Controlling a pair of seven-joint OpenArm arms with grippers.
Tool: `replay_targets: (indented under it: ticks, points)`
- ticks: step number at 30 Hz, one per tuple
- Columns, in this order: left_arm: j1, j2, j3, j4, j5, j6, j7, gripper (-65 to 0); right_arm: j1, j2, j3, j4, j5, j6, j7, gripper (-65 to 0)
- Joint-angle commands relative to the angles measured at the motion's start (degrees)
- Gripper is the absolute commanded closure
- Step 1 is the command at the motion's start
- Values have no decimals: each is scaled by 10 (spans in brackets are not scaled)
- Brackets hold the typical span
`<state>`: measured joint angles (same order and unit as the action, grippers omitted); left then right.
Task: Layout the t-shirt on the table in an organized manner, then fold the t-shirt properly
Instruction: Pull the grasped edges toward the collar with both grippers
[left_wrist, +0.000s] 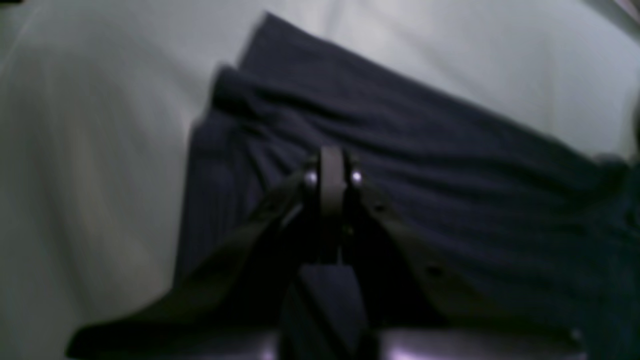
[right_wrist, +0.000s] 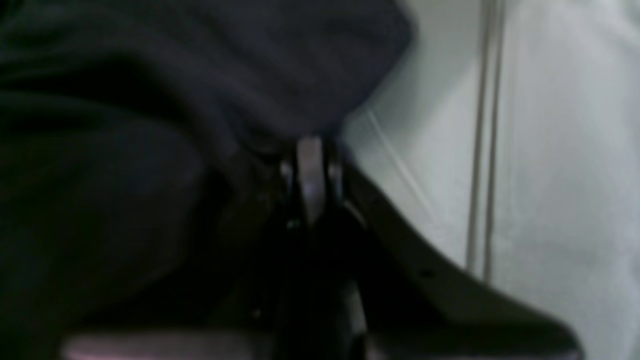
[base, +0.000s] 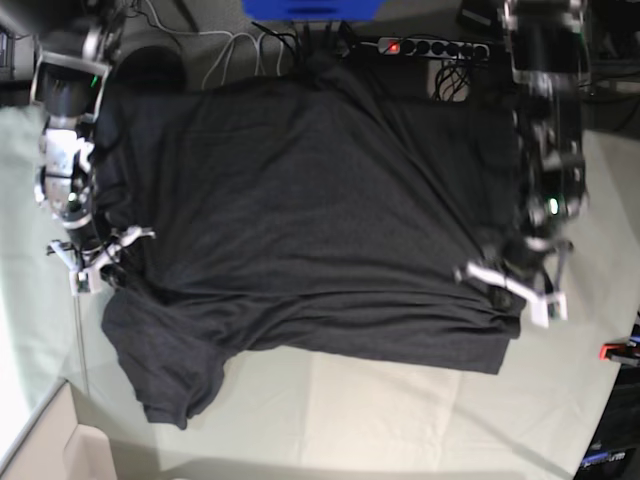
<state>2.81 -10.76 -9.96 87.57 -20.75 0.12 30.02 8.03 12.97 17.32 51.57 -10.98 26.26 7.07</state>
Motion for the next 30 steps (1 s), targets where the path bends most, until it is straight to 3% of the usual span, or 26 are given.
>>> replay_targets:
  ticks: [1,5,8,10,13,16,19,25,30]
  points:
    - [18,-8,-3,28,0,1,-8,0,-18,10,14,38,6,1,2,0]
    - [102,-2,-36,90,0,-3,-7,-1,-86,-28,52,135,22,15,-45,0]
    - [141,15,-67,110,0,-4,-7,-1,-132,-54,81,214,54,100,-87,0]
    - [161,24,-77,108,0,-4,-7,-1,-156,-72,89,264,57,137,-125,0]
    - [173,39,-75,82,0,-4,-9,-1,-199,-102,86,329,55,137,-168,0]
    - [169,54,-75,31,0,-4,-11,0,-218,-112,84,344,55,137,-170,0]
    - [140,56,-75,-33,0,-4,-12,0,-215,-113,86,320,55,137,-171,0]
    - [94,48,-78,-134,6,-4,-16,0,-142,-71,86,208,54,137,-170,0]
    - [52,0,-76,-241,6,-4,-99,0,-57,-41,83,100,52,137,-170,0]
